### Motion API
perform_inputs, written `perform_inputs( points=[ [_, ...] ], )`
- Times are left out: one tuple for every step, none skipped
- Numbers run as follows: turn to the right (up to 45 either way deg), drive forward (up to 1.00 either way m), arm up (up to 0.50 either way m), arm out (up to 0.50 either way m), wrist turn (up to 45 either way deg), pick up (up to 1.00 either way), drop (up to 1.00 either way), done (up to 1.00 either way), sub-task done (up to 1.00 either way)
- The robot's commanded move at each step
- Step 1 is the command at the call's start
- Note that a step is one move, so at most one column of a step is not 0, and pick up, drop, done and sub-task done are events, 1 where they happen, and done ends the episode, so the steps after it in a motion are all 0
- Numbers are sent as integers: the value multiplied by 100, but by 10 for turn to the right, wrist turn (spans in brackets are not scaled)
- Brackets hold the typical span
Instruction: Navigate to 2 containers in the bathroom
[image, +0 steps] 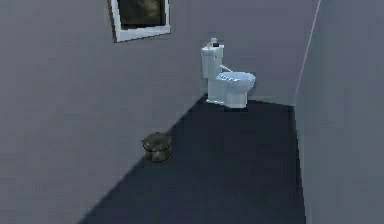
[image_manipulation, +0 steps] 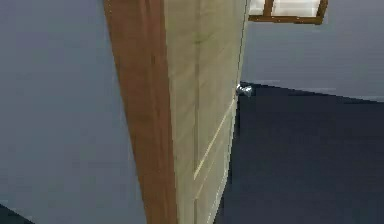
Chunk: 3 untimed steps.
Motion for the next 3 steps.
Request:
perform_inputs(
  points=[
    [0, 95, 0, 0, 0, 0, 0, 0, 0],
    [-210, 0, 0, 0, 0, 0, 0, 0, 0],
    [0, 0, 0, 0, 0, 0, 0, 0, 100]
  ],
)
